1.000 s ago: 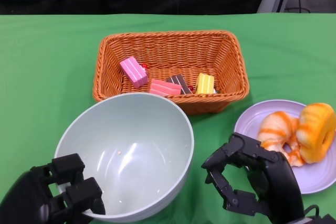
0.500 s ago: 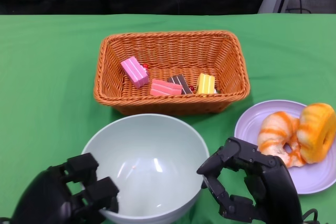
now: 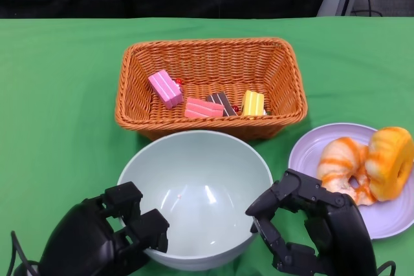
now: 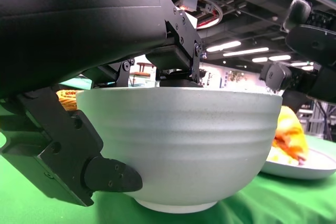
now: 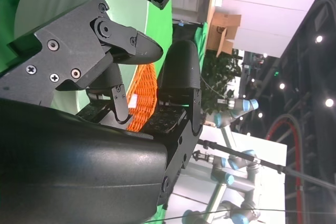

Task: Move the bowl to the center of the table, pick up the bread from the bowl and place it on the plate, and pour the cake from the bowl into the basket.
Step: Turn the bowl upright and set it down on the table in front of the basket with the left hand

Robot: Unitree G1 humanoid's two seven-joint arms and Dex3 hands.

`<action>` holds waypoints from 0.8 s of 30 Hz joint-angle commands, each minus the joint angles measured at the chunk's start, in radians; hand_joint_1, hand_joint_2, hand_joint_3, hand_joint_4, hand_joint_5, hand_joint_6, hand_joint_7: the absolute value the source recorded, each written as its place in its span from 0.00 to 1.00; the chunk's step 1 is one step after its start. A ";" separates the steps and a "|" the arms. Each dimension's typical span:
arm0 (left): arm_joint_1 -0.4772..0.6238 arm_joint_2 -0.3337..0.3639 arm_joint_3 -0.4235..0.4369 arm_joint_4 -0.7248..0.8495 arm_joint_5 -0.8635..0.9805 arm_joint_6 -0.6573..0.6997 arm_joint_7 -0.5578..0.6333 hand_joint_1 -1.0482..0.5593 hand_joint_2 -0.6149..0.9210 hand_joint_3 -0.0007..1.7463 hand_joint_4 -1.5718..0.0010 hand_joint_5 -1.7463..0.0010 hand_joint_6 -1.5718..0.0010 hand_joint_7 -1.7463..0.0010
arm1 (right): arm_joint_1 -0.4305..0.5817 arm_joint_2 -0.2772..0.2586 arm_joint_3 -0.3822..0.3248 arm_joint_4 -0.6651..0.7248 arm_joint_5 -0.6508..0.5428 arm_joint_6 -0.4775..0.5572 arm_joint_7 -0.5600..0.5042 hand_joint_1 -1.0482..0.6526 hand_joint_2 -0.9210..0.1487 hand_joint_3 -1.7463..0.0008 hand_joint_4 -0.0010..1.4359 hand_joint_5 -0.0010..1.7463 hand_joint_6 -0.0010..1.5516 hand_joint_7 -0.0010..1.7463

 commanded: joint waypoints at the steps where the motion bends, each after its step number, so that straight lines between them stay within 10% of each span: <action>1: -0.025 0.005 -0.027 0.037 0.027 0.043 0.012 0.62 0.86 0.13 0.59 0.00 0.58 0.09 | 0.010 -0.019 -0.005 -0.025 0.018 0.010 0.005 0.50 0.39 0.44 0.55 0.80 0.50 0.68; 9: -0.054 -0.011 -0.081 0.111 0.034 0.112 0.009 0.59 0.90 0.04 0.61 0.00 0.53 0.21 | 0.024 -0.016 -0.003 -0.030 0.032 0.002 0.001 0.51 0.42 0.42 0.56 0.80 0.51 0.68; 15: -0.067 -0.019 -0.124 0.173 0.032 0.139 0.004 0.56 0.91 0.00 0.61 0.05 0.40 0.51 | 0.038 -0.021 -0.002 -0.044 0.036 0.013 0.005 0.51 0.42 0.42 0.56 0.81 0.51 0.69; 20: -0.064 -0.033 -0.134 0.195 0.020 0.184 0.006 0.56 0.92 0.00 0.61 0.04 0.44 0.45 | 0.036 -0.022 -0.004 -0.037 0.035 0.003 0.004 0.52 0.43 0.41 0.57 0.81 0.51 0.68; 24: -0.059 -0.025 -0.134 0.180 -0.008 0.199 -0.061 0.53 0.92 0.00 0.55 0.25 0.35 0.73 | 0.034 -0.026 -0.005 -0.032 0.039 0.006 0.009 0.51 0.43 0.41 0.57 0.80 0.51 0.68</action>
